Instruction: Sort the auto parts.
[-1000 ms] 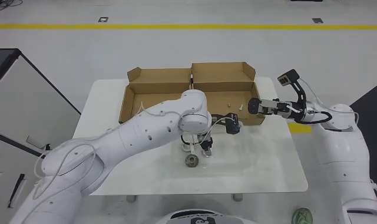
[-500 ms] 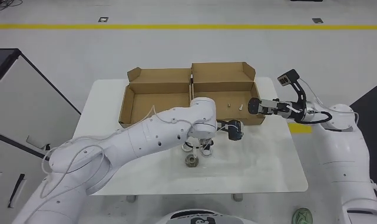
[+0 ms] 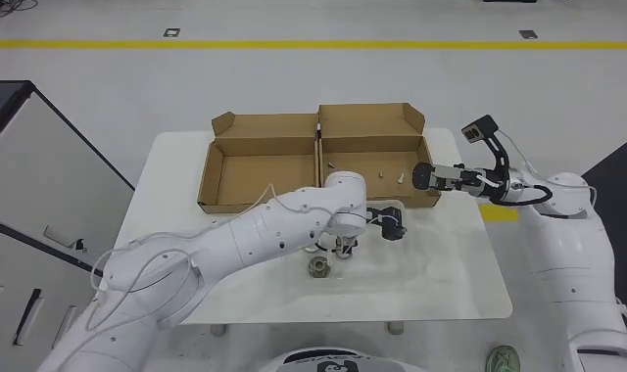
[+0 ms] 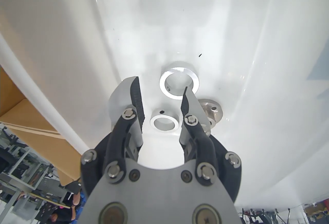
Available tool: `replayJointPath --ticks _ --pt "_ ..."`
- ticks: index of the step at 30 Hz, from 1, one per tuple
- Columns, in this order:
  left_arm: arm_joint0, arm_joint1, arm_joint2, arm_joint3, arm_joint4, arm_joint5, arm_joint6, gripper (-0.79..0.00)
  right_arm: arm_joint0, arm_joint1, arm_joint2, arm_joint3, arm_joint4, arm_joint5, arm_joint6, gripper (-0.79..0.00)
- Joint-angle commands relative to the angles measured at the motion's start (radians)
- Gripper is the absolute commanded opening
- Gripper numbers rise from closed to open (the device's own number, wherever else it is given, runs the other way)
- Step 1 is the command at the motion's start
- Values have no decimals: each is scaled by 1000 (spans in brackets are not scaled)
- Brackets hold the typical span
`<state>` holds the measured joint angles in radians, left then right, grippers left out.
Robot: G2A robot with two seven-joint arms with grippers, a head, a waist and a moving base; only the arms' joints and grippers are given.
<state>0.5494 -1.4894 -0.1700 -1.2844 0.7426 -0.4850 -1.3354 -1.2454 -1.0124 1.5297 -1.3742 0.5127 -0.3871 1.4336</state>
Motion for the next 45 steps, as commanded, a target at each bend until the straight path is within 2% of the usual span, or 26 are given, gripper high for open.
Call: replayJointPath --ticks 1,11,30,45 --pt "5 -7 0 16 4 -4 4 -409 0 0 0 0 0 0 0 0" --pt "14 -24 0 59 -6 -28 28 -431 0 0 0 0 0 0 0 0" --pt "17 7 0 29 -16 -14 14 -446 0 0 0 0 0 0 0 0" --pt "23 3 0 51 -16 -23 23 -480 0 0 0 0 0 0 0 0"
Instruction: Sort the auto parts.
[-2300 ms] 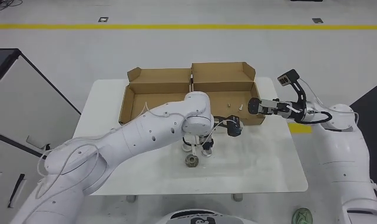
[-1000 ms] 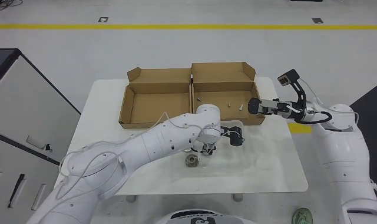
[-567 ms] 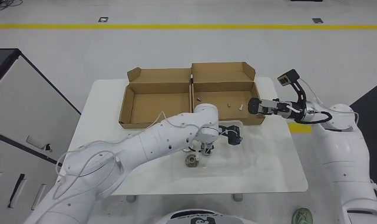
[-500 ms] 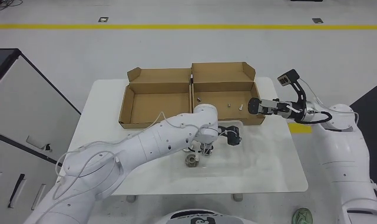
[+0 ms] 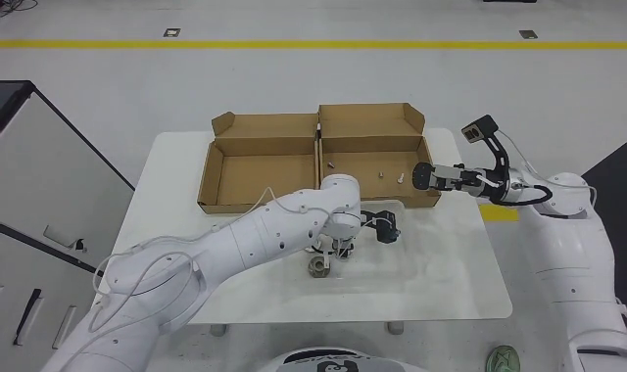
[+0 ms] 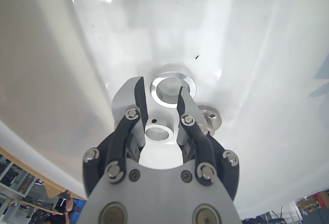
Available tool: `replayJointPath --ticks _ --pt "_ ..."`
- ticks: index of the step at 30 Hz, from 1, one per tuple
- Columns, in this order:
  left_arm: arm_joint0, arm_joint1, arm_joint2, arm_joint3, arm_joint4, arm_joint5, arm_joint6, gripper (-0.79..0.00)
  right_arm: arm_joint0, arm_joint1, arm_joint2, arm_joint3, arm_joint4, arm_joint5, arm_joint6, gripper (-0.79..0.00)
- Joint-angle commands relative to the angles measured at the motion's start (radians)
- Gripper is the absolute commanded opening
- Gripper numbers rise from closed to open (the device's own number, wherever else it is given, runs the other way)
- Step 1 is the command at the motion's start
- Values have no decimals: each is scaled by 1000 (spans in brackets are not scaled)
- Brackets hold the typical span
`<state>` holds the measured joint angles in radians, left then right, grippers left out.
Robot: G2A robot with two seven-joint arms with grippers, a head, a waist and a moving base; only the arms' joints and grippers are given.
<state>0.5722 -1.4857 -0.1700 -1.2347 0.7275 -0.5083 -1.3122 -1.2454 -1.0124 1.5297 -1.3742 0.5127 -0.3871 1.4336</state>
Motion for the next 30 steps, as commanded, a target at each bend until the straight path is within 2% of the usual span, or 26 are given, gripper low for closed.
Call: replayJointPath --ticks 1,20,26,27,28,30 --pt "0 -1 0 3 -1 0 0 -483 0 0 0 0 0 0 0 0" --pt "2 -22 0 57 6 -25 25 -471 0 0 0 0 0 0 0 0" --pt "14 -32 0 77 13 -36 36 -493 0 0 0 0 0 0 0 0" --pt "17 -34 0 81 14 -38 38 -511 0 0 0 0 0 0 0 0" --pt "18 -36 0 84 16 -39 39 -582 0 0 0 0 0 0 0 0" --pt "18 -40 0 91 18 -41 41 -785 0 0 0 0 0 0 0 0"
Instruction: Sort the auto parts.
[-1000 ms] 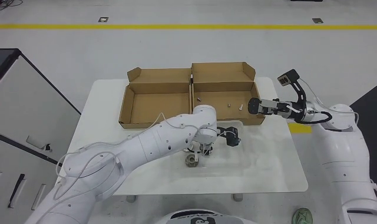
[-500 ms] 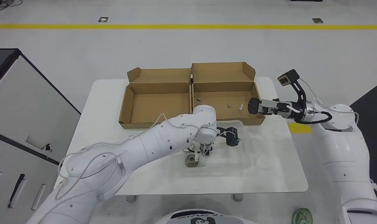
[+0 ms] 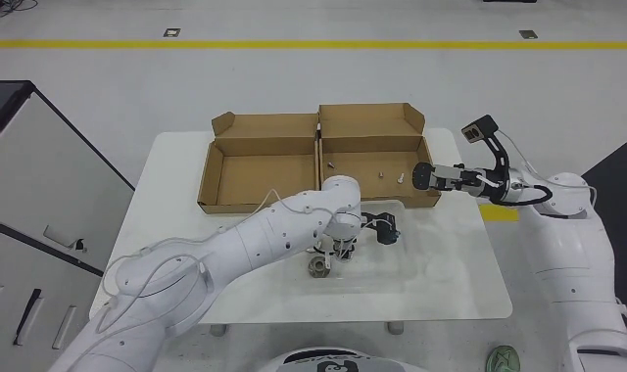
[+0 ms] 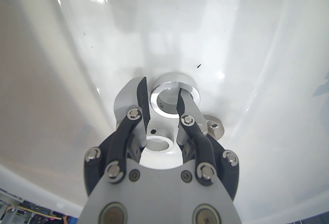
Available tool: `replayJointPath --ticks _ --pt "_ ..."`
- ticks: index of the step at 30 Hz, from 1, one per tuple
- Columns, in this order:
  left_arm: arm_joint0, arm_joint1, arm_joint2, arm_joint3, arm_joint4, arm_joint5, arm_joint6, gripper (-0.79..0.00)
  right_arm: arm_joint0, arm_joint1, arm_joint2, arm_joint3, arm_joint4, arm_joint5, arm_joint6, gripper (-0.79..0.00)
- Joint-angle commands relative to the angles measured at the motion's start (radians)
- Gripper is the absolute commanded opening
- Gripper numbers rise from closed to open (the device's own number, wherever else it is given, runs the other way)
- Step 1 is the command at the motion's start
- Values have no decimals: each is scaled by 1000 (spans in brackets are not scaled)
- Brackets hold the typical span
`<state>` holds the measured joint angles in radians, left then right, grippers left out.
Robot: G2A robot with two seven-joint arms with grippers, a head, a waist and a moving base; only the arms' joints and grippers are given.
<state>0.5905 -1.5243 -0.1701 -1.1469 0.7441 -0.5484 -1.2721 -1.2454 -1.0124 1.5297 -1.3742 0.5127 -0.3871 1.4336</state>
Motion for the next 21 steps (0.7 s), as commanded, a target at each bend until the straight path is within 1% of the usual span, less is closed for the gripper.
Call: replayJointPath --ticks 1,5,8,11,13,15,17,19,21 --pt "0 -4 0 6 3 -2 2 -785 0 0 0 0 0 0 0 0" --pt "-9 -9 0 14 -5 -4 4 -785 0 0 0 0 0 0 0 0" --pt "-25 -8 0 16 -43 -1 2 -785 0 0 0 0 0 0 0 0" --pt "-53 0 0 4 -94 8 -7 -785 0 0 0 0 0 0 0 0" --pt "-82 11 0 -13 -135 16 -16 -785 0 0 0 0 0 0 0 0" --pt "-113 25 -4 -46 -170 31 -30 -785 0 0 0 0 0 0 0 0" --pt "-137 47 -11 -84 -198 45 -45 -785 0 0 0 0 0 0 0 0" --pt "-153 77 -12 -129 -213 62 -61 -785 0 0 0 0 0 0 0 0" --pt "-165 114 -15 -189 -224 78 -78 -785 0 0 0 0 0 0 0 0"
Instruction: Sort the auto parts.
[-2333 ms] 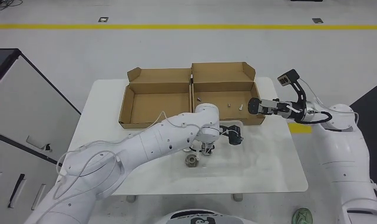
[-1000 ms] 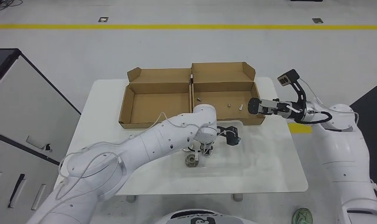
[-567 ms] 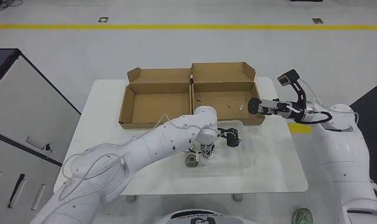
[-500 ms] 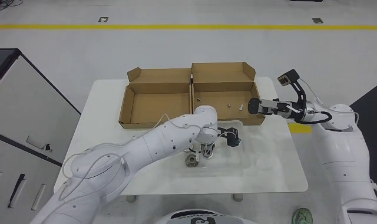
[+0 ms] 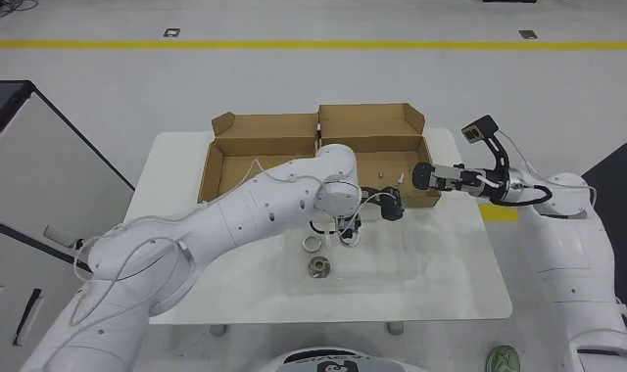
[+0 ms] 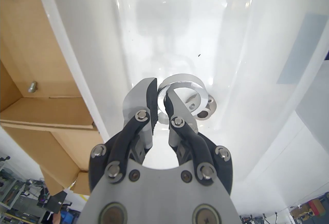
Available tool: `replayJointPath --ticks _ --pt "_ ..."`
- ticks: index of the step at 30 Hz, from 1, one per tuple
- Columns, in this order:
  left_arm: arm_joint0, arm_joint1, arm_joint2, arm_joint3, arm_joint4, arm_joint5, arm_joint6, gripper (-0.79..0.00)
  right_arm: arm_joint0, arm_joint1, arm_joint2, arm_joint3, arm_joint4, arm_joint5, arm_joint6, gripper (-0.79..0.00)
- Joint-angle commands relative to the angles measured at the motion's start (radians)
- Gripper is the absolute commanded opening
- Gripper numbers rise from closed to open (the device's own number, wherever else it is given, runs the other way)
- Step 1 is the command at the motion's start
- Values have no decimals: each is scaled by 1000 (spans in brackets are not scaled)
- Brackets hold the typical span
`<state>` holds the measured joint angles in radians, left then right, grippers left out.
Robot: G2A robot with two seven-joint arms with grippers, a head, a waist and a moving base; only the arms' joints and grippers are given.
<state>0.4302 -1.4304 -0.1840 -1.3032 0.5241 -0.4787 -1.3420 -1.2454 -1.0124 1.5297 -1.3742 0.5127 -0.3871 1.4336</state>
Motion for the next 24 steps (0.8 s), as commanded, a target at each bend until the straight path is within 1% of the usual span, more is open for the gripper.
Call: replayJointPath --ticks 1,2,4,6,8,11,24 --pt "-12 40 -5 -66 -6 19 -19 -785 0 0 0 0 0 0 0 0" --pt "-35 63 -29 -99 -15 28 -27 -785 0 0 0 0 0 0 0 0" --pt "-60 102 -58 -202 -47 49 -49 -785 0 0 0 0 0 0 0 0" --pt "-68 127 -75 -278 -60 69 -68 -785 0 0 0 0 0 0 0 0" --pt "-72 141 -82 -323 -60 84 -83 -785 0 0 0 0 0 0 0 0" --pt "-76 149 -86 -347 -64 88 -87 -785 0 0 0 0 0 0 0 0" --pt "-76 149 -86 -347 -64 88 -87 -785 0 0 0 0 0 0 0 0"
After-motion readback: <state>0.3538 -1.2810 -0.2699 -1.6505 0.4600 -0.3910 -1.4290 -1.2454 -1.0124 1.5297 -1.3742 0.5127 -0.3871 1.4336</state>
